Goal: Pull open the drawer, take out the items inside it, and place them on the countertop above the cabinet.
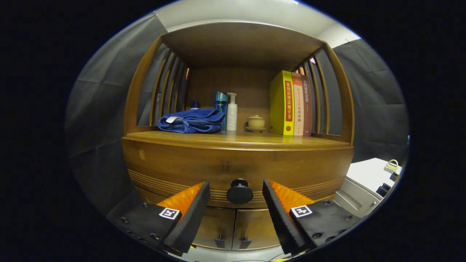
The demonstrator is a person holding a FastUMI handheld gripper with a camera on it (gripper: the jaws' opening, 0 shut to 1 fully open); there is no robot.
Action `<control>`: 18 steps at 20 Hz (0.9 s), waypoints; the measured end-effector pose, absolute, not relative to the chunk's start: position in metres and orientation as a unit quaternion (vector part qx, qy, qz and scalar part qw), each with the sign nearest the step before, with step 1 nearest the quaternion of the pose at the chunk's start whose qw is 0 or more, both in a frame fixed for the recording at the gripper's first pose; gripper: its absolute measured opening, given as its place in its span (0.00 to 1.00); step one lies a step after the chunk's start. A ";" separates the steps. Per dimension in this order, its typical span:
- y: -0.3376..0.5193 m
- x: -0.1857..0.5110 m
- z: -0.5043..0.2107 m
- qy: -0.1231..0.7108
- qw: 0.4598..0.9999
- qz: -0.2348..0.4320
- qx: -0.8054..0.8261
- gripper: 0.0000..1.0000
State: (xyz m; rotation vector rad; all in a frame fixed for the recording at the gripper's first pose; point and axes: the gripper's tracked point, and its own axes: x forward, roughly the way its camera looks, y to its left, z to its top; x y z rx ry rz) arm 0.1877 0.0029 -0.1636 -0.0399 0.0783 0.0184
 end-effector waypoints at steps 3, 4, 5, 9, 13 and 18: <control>0.003 0.200 -0.174 0.047 0.999 0.001 -0.019 0.95; 0.002 0.204 -0.177 0.050 0.999 -0.002 -0.015 0.92; 0.000 0.208 -0.181 0.054 0.998 -0.006 -0.010 0.89; -0.003 0.218 -0.196 0.065 0.997 -0.006 0.032 0.77; -0.004 0.222 -0.199 0.070 0.996 -0.007 0.054 0.60; -0.006 0.220 -0.203 0.078 0.997 -0.016 -0.008 0.35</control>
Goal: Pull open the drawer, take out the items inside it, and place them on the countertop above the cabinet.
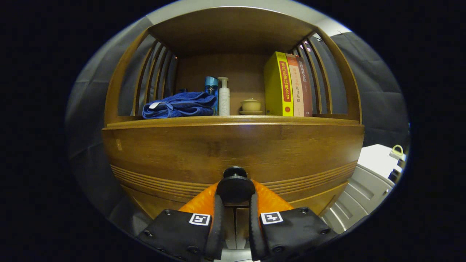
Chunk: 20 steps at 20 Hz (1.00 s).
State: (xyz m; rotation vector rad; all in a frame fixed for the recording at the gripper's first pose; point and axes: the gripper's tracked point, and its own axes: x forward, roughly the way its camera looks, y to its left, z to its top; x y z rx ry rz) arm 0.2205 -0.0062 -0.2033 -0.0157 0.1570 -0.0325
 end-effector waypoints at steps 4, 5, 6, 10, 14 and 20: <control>-0.015 0.199 -0.237 0.100 0.994 -0.035 -0.031 0.09; -0.015 0.202 -0.236 0.082 0.996 -0.031 -0.027 0.09; -0.011 0.197 -0.227 0.072 0.997 -0.014 -0.020 0.21; -0.015 0.194 -0.200 0.052 0.998 -0.010 -0.021 0.60; -0.005 0.201 -0.194 0.052 0.998 0.004 -0.028 0.66; -0.001 0.214 -0.184 0.045 0.999 0.014 -0.014 0.63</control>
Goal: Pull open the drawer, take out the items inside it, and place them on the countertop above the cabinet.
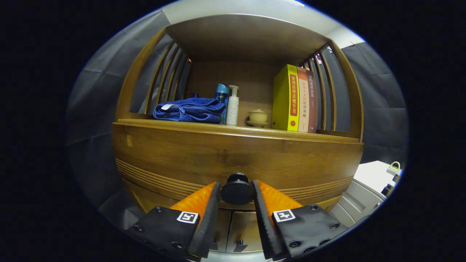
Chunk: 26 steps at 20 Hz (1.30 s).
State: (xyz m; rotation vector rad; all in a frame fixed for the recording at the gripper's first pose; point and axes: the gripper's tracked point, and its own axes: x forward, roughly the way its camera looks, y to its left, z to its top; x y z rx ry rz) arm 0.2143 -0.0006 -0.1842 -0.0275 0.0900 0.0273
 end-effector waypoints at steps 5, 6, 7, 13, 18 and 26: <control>-0.001 0.219 -0.184 0.052 0.998 0.015 0.031 0.50; -0.002 0.220 -0.185 0.055 0.998 0.012 0.025 0.44; -0.003 0.219 -0.185 0.059 0.998 0.009 0.014 0.41; -0.002 0.195 -0.186 0.079 0.996 0.010 0.041 0.36; -0.003 0.155 -0.185 0.081 0.995 0.004 0.059 0.36; 0.000 0.102 -0.186 0.093 0.993 0.007 0.078 0.36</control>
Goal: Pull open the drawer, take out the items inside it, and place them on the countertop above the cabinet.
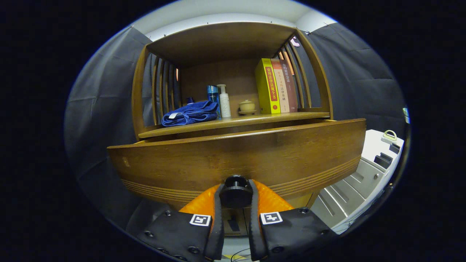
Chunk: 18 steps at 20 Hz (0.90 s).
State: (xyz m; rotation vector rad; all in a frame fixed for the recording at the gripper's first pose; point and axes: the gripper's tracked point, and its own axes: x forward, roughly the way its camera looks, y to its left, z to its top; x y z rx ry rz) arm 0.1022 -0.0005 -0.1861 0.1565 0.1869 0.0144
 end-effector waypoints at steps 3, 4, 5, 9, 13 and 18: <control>-0.001 0.088 -0.188 0.098 0.992 0.008 0.075 0.36; -0.001 0.084 -0.190 0.101 0.992 0.008 0.078 0.36; -0.002 0.080 -0.192 0.104 0.991 0.008 0.080 0.36; -0.001 0.071 -0.197 0.109 0.991 0.006 0.082 0.36; -0.002 0.069 -0.197 0.106 0.992 0.008 0.075 0.38; -0.003 0.071 -0.200 0.114 0.990 0.009 0.083 0.52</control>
